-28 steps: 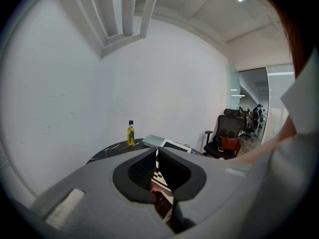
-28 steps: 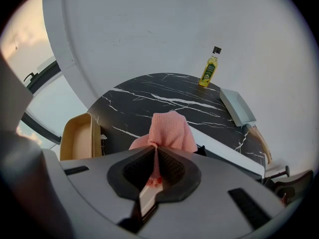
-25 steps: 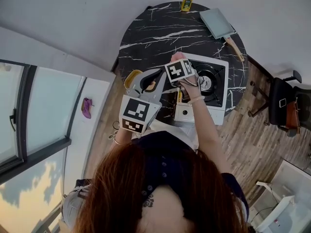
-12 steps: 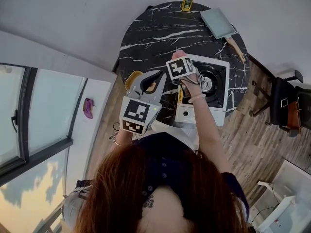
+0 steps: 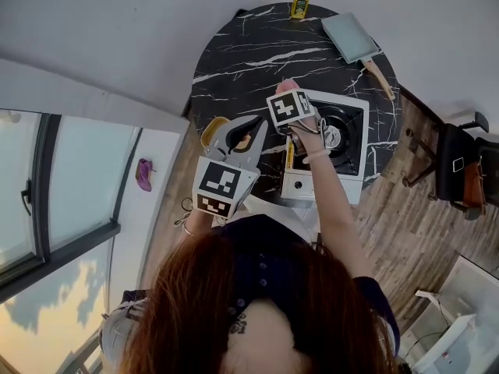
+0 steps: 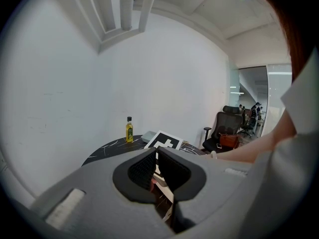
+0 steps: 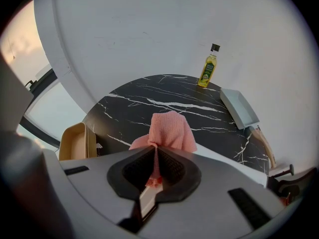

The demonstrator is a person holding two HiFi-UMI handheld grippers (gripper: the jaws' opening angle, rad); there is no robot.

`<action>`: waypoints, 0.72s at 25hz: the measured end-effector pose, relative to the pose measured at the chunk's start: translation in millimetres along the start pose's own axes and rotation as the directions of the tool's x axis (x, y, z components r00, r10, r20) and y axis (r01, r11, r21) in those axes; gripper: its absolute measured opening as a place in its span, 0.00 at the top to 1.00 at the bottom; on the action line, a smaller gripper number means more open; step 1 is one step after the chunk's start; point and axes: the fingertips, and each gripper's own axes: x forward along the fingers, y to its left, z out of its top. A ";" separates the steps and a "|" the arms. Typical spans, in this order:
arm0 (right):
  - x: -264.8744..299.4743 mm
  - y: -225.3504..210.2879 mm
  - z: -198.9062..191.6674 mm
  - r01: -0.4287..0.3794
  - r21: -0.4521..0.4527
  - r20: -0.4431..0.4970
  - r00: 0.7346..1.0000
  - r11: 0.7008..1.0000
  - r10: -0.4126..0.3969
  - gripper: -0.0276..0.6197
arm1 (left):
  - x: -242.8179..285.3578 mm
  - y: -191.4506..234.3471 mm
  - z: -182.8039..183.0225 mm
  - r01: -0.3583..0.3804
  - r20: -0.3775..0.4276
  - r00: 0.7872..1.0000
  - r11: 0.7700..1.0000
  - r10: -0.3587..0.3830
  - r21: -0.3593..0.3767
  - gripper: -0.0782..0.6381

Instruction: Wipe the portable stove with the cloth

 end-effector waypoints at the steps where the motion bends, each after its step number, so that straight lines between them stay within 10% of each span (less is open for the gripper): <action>1: 0.0 -0.4 0.4 0.000 -0.001 -0.001 1.000 1.000 0.000 0.92 | 0.3 -0.4 0.3 0.001 -0.001 1.000 1.000 -0.001 0.002 0.86; 18: 7.1 -8.7 12.0 -0.004 0.014 -0.022 1.000 1.000 0.004 0.92 | 5.3 1.1 3.3 0.000 -0.018 1.000 1.000 0.000 0.015 0.86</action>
